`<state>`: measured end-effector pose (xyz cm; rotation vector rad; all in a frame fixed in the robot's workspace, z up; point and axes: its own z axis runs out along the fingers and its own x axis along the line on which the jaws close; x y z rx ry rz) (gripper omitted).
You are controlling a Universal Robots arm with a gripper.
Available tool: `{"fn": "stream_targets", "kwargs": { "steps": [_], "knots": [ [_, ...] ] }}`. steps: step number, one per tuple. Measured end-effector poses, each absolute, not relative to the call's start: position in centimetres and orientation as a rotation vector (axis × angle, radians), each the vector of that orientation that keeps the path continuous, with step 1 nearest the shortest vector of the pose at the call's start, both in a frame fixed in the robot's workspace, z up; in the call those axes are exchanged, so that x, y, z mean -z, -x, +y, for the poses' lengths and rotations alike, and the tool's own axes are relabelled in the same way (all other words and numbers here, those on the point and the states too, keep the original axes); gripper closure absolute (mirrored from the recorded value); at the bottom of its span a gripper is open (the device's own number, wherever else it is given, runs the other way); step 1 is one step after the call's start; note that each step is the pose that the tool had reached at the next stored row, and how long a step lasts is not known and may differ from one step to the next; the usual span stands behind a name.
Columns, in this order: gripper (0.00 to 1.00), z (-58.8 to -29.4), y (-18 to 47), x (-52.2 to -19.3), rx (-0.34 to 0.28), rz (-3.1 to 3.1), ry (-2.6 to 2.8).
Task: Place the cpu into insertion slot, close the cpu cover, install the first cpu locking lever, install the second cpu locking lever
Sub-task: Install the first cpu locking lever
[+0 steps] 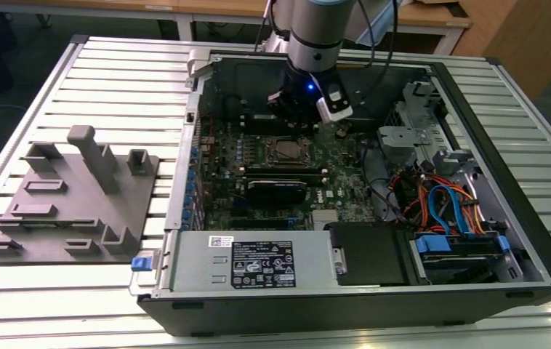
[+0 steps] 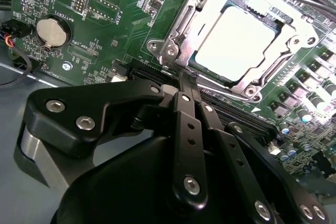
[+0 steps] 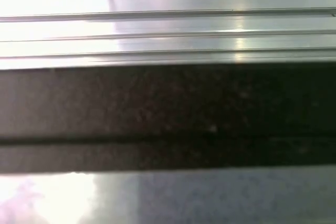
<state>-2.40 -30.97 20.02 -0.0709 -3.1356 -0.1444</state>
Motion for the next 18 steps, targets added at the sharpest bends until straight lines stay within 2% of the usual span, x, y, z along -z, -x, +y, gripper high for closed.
{"fn": "stream_targets", "kwargs": {
  "steps": [18],
  "knots": [
    [0.89,-30.97,2.32,-19.98,0.126,-3.137,0.071]
  ]
}}
